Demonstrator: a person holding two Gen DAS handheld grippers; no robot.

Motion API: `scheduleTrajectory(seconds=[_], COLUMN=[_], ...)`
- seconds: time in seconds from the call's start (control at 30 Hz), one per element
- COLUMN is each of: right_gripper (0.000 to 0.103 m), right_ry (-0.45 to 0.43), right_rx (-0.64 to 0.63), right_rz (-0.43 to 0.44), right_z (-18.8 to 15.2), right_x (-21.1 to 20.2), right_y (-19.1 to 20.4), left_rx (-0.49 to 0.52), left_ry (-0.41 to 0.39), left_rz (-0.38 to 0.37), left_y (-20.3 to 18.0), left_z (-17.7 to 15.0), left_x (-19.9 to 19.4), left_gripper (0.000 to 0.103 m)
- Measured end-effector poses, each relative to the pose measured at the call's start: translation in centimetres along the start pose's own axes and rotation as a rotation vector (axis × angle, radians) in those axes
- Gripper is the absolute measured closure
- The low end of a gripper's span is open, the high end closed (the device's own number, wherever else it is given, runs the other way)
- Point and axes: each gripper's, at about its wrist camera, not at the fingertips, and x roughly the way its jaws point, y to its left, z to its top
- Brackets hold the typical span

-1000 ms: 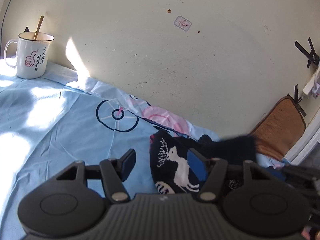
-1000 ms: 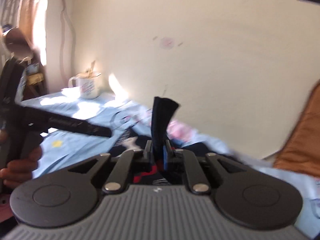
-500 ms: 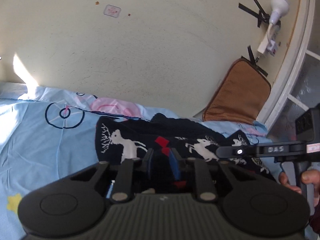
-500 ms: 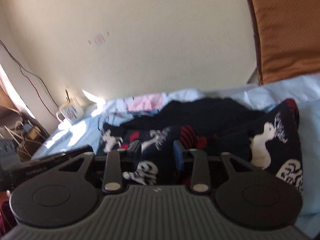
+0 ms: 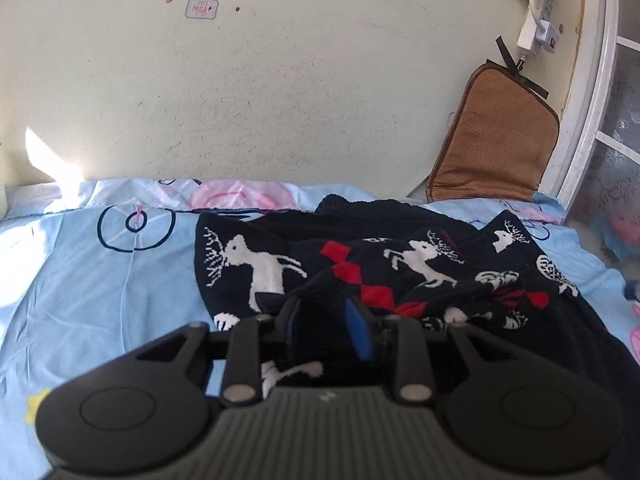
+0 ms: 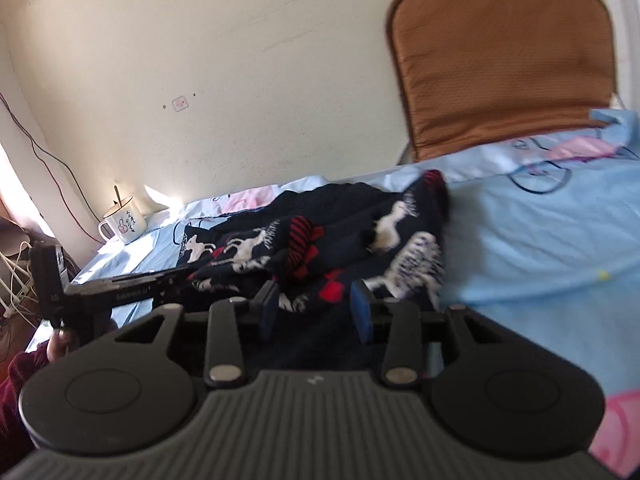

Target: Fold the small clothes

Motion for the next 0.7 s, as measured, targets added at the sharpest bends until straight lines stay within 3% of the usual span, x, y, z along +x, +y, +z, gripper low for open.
scheduleTrajectory(seconds=[0.07, 0.2, 0.43, 0.47, 0.5, 0.7], right_gripper=[0.056, 0.052, 0.044, 0.064, 0.091, 0.097], right_ry=[0.000, 0.025, -0.004, 0.018, 0.032, -0.029], right_rx=[0.047, 0.063, -0.149, -0.187, -0.193, 0.076], right_rz=[-0.026, -0.067, -0.076, -0.106, -0.128, -0.135], right_z=[-2.5, -7.0, -11.4, -11.8, -11.9, -12.3], right_x=[-3.3, -5.6, -5.0, -4.4, -4.0, -7.2], right_y=[-1.3, -1.5, 2.5, 2.7, 2.3, -3.0], left_rx=[0.003, -0.029, -0.049, -0.045, -0.045, -0.114], left_ry=[-0.004, -0.005, -0.031, -0.031, -0.030, -0.010], left_rz=[0.012, 0.019, -0.023, -0.024, -0.023, -0.013], left_y=[-0.2, -0.9, -2.3, -2.5, -2.6, -2.2], left_z=[0.0, -0.3, -4.3, -5.2, -6.1, -11.3], left_x=[-0.4, -2.5, -11.0, -12.2, -13.3, -18.3], left_gripper=[0.069, 0.069, 0.061, 0.060, 0.060, 0.058])
